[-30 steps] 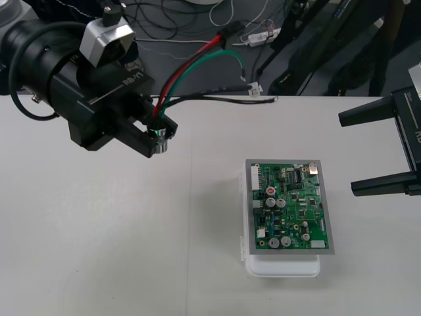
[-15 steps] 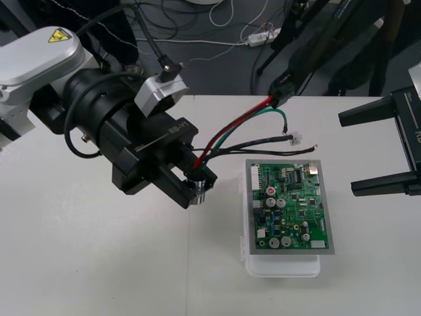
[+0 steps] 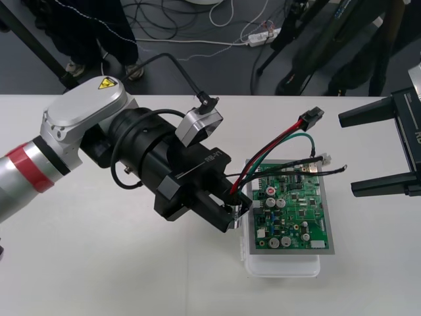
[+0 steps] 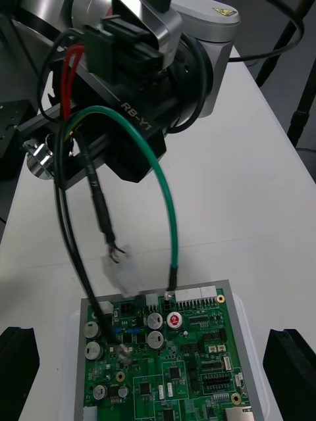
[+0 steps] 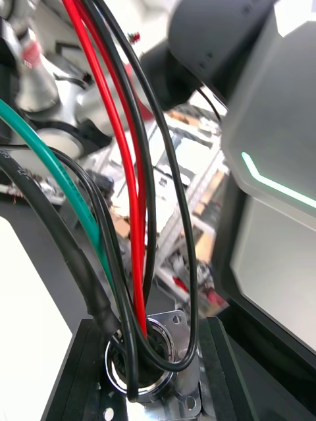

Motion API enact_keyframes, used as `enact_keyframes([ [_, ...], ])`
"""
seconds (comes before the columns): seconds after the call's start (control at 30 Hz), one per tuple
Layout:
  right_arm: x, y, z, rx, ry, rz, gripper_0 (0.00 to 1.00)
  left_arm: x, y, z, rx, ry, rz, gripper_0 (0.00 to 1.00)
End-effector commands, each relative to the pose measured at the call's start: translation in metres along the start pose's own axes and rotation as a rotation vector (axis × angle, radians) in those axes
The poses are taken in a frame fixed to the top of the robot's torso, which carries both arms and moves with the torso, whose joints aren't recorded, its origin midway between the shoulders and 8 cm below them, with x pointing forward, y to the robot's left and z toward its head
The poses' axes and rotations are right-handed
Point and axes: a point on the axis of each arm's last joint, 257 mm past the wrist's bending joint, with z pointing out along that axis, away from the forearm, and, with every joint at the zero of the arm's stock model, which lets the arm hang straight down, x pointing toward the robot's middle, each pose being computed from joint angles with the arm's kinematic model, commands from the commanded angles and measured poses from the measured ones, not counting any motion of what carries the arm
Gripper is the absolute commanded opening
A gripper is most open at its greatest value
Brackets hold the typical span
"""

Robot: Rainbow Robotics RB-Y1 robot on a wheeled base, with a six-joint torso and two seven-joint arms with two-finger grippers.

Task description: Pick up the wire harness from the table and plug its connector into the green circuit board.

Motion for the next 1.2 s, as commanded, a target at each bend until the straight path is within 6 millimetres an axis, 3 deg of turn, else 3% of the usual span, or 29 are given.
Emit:
enact_keyframes([
  [0.03,0.013,-0.001,-0.009,0.005,0.014,0.103,1.0,-0.008,0.0,0.003,0.032,-0.045,0.012,0.0],
  [0.33,0.008,-0.01,-0.026,-0.021,-0.074,0.16,1.0,-0.005,-0.014,0.012,0.069,-0.09,0.018,0.0],
  [0.53,0.003,-0.02,-0.034,-0.073,-0.119,0.092,1.0,-0.006,-0.02,0.018,0.092,-0.129,0.007,0.0],
  [0.8,-0.016,-0.053,-0.031,-0.15,-0.242,0.055,1.0,-0.009,-0.043,0.023,0.139,-0.199,-0.015,0.0],
  [1.03,-0.026,-0.051,-0.019,-0.203,-0.268,-0.009,1.0,-0.011,-0.057,0.031,0.178,-0.212,-0.017,0.0],
  [1.2,-0.049,-0.037,-0.014,-0.3,-0.365,0.023,1.0,-0.019,-0.067,0.046,0.233,-0.247,-0.016,0.0],
])
